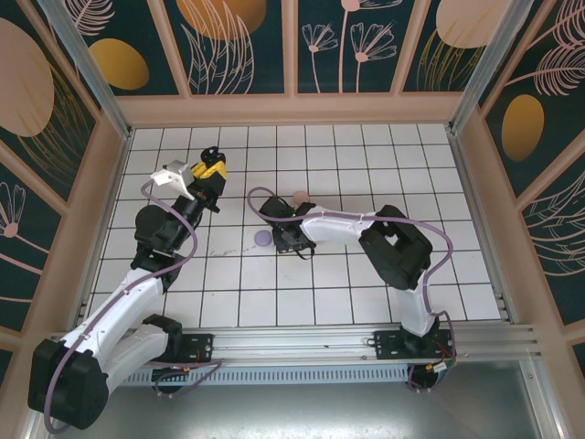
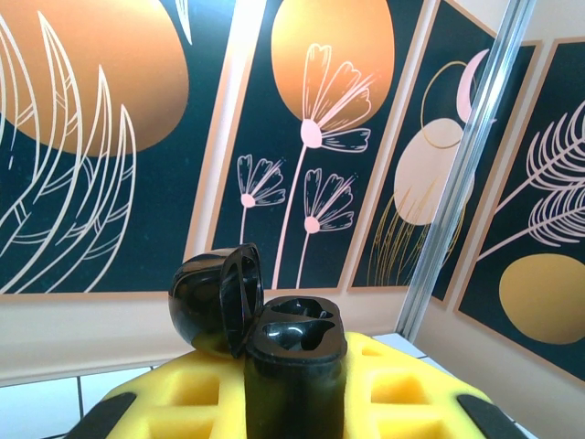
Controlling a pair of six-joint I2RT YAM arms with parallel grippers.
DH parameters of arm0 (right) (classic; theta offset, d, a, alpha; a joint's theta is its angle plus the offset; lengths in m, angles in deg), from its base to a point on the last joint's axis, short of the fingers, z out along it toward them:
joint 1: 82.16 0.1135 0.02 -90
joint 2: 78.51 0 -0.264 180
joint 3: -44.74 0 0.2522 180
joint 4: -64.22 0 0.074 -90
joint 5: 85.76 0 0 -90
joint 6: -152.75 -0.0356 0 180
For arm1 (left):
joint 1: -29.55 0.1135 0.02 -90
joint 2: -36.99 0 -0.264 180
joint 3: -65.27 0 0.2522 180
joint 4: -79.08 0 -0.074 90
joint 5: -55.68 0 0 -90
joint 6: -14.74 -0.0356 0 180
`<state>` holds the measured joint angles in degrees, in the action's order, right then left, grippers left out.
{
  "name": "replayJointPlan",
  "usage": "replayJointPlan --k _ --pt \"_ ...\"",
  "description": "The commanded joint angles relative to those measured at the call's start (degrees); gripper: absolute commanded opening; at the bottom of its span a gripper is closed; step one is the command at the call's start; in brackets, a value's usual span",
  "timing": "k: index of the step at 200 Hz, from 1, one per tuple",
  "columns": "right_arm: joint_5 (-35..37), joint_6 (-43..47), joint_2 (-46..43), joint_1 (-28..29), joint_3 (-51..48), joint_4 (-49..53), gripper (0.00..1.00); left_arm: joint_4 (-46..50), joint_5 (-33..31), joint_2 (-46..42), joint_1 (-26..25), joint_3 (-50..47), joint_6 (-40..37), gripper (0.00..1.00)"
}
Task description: Insert the wireless bluetooth earbuds into the charging case
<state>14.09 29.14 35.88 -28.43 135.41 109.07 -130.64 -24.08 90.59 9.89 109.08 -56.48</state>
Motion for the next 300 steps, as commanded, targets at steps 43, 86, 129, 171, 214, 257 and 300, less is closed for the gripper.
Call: replayJointPlan --k 43,86,129,171,214,257,300 --pt "5.8 0.4 -12.1 0.4 -0.1 -0.7 0.17 -8.1 9.1 -1.5 -0.1 -3.6 -3.1 0.00" --pt "8.7 4.0 -21.8 0.3 0.7 -1.1 0.17 -11.2 16.0 -1.7 -0.1 -5.7 -5.9 0.00" --pt "10.4 9.3 -30.5 0.3 4.0 -2.5 0.17 -12.8 21.3 -1.4 -1.3 -7.5 -9.0 0.00" --pt "9.0 13.9 -35.6 0.6 7.1 -4.5 0.17 -11.1 21.0 0.4 -7.5 -8.0 -17.0 0.00" --pt "5.7 20.2 -41.0 3.1 3.1 -12.1 0.17 -13.7 18.8 5.0 -11.6 -7.3 -20.1 0.00" --pt "1.8 25.3 -45.3 5.5 -3.1 -19.8 0.18 -14.2 17.6 8.2 -14.4 -5.1 -24.9 0.00" --pt "1.3 27.6 -46.3 7.2 -6.6 -23.6 0.18 -14.2 17.9 10.5 -16.0 -2.3 -26.4 0.00"
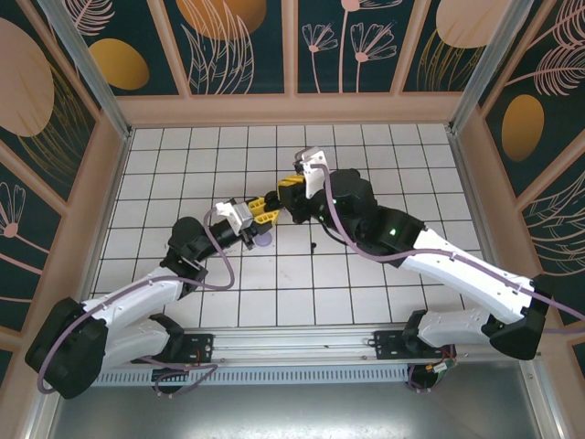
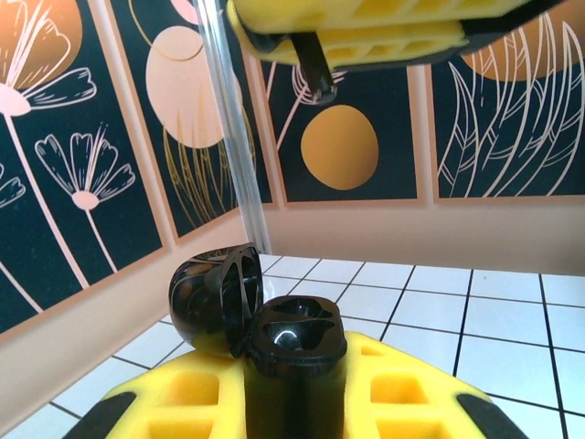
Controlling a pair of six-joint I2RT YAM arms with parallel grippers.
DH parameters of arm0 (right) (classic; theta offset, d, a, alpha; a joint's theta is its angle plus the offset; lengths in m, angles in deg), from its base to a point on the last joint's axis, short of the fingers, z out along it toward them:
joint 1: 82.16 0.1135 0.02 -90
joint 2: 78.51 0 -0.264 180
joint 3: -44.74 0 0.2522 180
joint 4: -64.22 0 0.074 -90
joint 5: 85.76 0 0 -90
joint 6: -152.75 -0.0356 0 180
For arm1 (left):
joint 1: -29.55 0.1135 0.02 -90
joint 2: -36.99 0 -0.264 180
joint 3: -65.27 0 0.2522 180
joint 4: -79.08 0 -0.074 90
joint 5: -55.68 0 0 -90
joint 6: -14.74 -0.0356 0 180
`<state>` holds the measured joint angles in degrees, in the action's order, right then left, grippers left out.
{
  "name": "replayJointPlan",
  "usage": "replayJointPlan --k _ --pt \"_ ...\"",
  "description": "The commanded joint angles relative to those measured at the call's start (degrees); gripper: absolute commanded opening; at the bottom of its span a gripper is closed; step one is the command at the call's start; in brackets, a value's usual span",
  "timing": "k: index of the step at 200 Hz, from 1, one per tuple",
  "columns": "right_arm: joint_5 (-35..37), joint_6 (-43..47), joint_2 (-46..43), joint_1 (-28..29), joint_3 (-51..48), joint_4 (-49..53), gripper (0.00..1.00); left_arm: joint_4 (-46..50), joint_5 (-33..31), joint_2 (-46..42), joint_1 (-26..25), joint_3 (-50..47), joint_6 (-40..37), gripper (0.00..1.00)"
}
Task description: Insert the wireless bluetooth earbuds into the charging case
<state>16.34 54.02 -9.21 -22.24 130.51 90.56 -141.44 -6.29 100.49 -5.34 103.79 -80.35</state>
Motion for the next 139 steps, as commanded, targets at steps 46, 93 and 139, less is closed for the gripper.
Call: replayJointPlan --k 46,93,139 --pt "0.5 1.8 -1.3 1.2 -3.4 -6.0 0.18 -3.6 0.3 0.6 -1.0 3.7 -2.8 0.00" --pt "-0.1 1.0 -0.4 1.2 -3.5 -6.3 0.17 -3.5 0.4 0.0 -1.1 3.9 -2.2 0.00" --pt "-0.7 0.5 0.2 1.3 -4.0 -6.2 0.17 -3.9 0.9 -0.4 -1.1 4.0 -0.8 0.00"
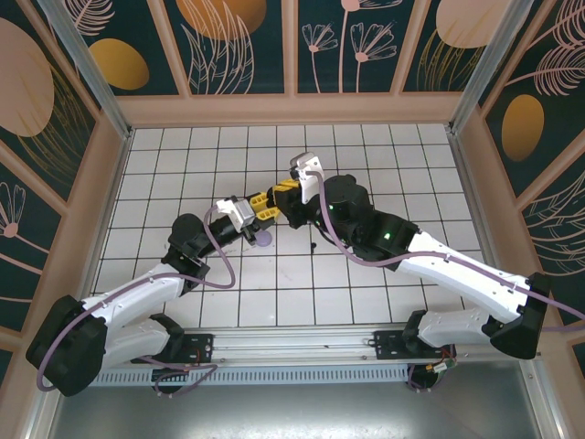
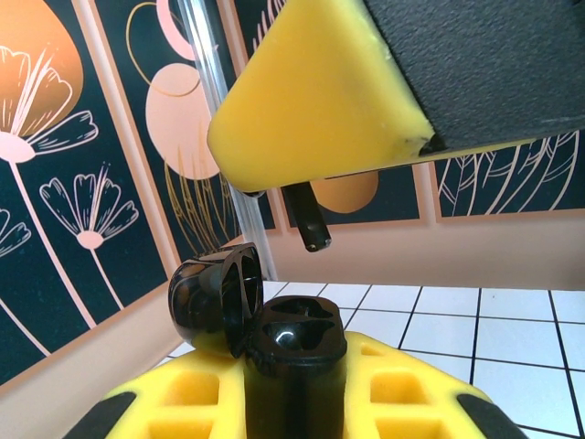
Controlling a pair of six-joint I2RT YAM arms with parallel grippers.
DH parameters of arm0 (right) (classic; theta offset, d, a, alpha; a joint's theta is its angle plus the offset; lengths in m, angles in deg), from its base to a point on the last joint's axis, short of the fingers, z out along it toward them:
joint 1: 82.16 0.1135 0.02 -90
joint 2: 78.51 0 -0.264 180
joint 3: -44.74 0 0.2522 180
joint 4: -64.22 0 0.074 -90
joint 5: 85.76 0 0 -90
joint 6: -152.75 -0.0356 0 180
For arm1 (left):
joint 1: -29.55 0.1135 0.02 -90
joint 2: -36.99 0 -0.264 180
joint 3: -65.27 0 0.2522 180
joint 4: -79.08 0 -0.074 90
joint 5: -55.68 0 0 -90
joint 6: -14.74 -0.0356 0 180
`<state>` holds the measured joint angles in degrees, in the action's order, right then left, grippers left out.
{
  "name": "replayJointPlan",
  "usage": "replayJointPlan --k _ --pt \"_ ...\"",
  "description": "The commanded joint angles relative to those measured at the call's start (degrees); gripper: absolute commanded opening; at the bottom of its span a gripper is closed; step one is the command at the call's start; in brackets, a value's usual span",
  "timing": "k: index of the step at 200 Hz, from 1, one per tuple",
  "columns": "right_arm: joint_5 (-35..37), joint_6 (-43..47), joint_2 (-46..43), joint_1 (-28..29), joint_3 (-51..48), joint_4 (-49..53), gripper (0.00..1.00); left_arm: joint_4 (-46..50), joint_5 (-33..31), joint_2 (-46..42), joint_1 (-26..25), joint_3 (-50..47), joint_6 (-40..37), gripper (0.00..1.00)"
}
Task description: Insert the wireless bluetooth earbuds into the charging case
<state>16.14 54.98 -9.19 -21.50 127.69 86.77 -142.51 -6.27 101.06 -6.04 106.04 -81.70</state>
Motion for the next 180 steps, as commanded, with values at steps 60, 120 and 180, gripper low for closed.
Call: replayJointPlan --k 60,120,180 --pt "-1.1 -1.1 0.7 0.5 -2.1 -2.9 0.16 -3.4 1.7 -1.4 -0.4 2.2 2.4 0.00" --pt "-0.7 -0.9 1.6 0.5 -1.6 -3.3 0.16 -3.0 2.8 -1.6 -0.4 2.6 3.3 0.00" --pt "-1.0 -0.1 3.1 0.5 -1.7 -2.6 0.15 -2.1 3.0 -1.8 -0.4 3.0 3.5 0.00"
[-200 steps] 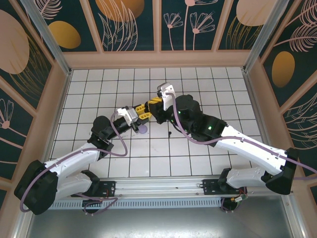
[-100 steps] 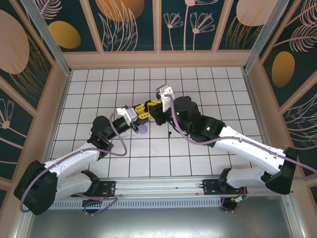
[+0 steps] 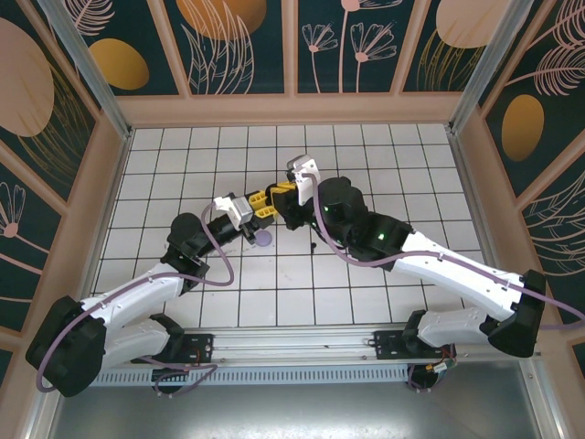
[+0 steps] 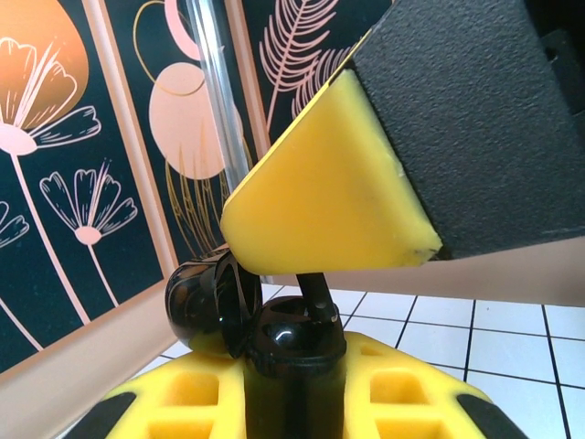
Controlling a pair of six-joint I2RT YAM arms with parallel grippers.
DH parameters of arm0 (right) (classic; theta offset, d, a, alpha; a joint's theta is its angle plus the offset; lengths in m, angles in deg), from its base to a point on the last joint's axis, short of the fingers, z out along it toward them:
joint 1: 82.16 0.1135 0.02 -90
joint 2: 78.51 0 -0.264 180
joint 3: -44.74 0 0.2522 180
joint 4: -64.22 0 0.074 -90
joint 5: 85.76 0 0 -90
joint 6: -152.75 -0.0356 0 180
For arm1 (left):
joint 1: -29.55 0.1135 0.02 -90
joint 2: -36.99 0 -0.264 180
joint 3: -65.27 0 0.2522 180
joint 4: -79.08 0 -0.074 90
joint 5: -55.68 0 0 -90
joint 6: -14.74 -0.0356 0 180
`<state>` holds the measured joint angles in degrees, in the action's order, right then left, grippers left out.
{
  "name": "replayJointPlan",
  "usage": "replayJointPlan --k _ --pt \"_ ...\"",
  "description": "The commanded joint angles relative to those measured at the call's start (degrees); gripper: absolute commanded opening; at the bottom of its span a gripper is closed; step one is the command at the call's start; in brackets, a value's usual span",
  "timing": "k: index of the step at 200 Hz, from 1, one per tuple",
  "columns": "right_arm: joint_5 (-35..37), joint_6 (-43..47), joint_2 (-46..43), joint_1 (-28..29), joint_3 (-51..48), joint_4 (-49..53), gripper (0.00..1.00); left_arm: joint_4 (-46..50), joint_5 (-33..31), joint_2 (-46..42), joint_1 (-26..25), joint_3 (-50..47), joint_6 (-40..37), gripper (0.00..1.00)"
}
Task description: Insert the wireless bluetooth earbuds into the charging case
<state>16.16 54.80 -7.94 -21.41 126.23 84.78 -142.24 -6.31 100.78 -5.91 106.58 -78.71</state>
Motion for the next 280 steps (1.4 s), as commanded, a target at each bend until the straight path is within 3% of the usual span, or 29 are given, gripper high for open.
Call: replayJointPlan --k 1,110,149,204,254,280 --pt "-1.0 0.1 1.8 0.4 -0.2 -0.6 0.15 -2.3 3.1 -1.6 -0.5 2.5 0.5 0.00" --pt "-7.3 5.7 3.4 1.0 -2.9 2.1 0.12 -1.2 2.6 -1.5 -0.5 3.5 0.9 0.00" --pt "-6.5 5.0 4.1 1.1 -2.0 3.8 0.16 -0.8 1.9 -1.1 -0.5 4.0 1.6 0.00" --pt "2.4 -2.3 5.7 1.1 6.7 8.1 0.50 -1.6 1.1 -0.5 -0.6 2.9 2.6 0.00" --pt "9.9 -11.1 1.5 0.8 11.9 13.2 0.64 -6.8 -1.3 0.2 -0.5 0.3 5.1 0.00" --pt "12.2 -16.6 -3.7 -0.1 10.3 14.6 0.65 -9.0 -2.7 0.9 -0.5 -0.4 6.4 0.00"
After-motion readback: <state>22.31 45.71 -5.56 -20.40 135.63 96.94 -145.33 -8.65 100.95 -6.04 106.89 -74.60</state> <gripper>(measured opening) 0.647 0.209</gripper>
